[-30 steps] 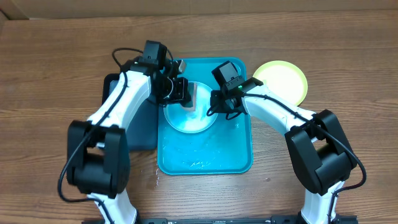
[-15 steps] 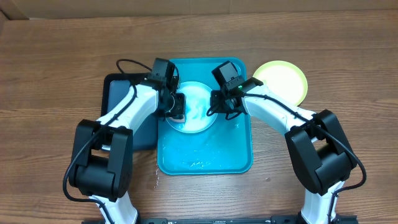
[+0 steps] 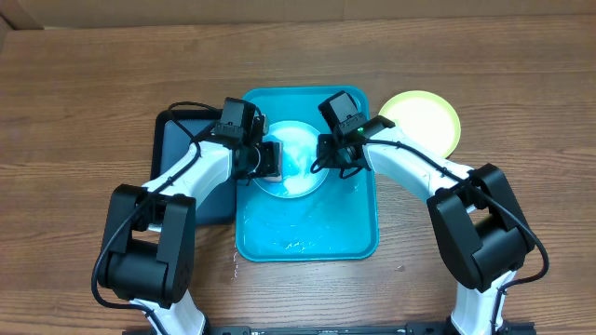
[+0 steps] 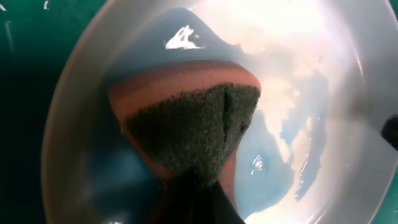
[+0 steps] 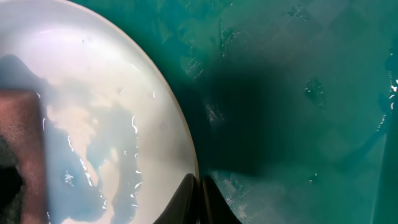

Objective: Clean dirty plates on tray and stack at the side
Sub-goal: 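Keep scrubbing the white plate center with the sponge in the left gripper, then scrub around the white plate's surface with the sponge while right gripper holds, then carry the sponge with the left gripper back to the black tray and release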

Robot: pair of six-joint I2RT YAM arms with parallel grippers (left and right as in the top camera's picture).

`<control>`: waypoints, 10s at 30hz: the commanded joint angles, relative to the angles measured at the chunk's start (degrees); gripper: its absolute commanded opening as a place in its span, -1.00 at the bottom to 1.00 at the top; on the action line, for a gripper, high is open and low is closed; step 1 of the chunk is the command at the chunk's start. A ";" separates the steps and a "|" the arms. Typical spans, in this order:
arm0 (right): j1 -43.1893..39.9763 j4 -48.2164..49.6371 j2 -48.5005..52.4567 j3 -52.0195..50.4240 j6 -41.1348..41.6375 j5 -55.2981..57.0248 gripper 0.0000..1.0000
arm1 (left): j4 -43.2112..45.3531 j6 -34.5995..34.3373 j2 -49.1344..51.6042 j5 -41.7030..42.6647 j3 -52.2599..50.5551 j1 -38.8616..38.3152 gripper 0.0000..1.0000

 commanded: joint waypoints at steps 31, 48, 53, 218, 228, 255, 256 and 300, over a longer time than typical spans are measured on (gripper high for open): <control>0.44 0.63 0.28 -0.04 0.00 -1.84 -0.92 | 11.82 -3.56 2.10 -9.22 -1.90 -5.35 -0.92; 0.44 0.63 0.28 -0.04 -0.02 -1.84 -0.92 | 20.11 1.92 2.10 -12.52 -1.90 -5.31 -0.91; 0.44 0.63 0.28 -0.04 0.00 -1.84 -0.92 | 15.39 2.01 2.19 -12.35 -2.10 -5.44 -0.92; 1.79 -2.21 0.28 -0.04 0.00 -4.00 -0.92 | -20.28 1.18 6.84 -5.90 10.99 -2.03 -0.92; 1.79 -1.97 0.28 -0.04 -0.02 -4.00 -0.92 | -8.87 0.96 15.39 7.85 9.29 -4.07 -0.92; 1.79 -1.75 0.28 -0.04 -0.02 -3.98 -0.92 | -34.34 8.00 -8.76 -3.76 21.42 9.51 -0.92; 1.79 -1.73 0.28 -0.04 -0.02 -3.98 -0.92 | -36.09 8.00 -8.70 -6.73 21.31 9.49 -0.92; 1.79 -0.68 0.28 -0.04 -0.39 -3.98 -0.40 | -26.77 6.12 -9.11 -13.99 10.12 12.98 0.04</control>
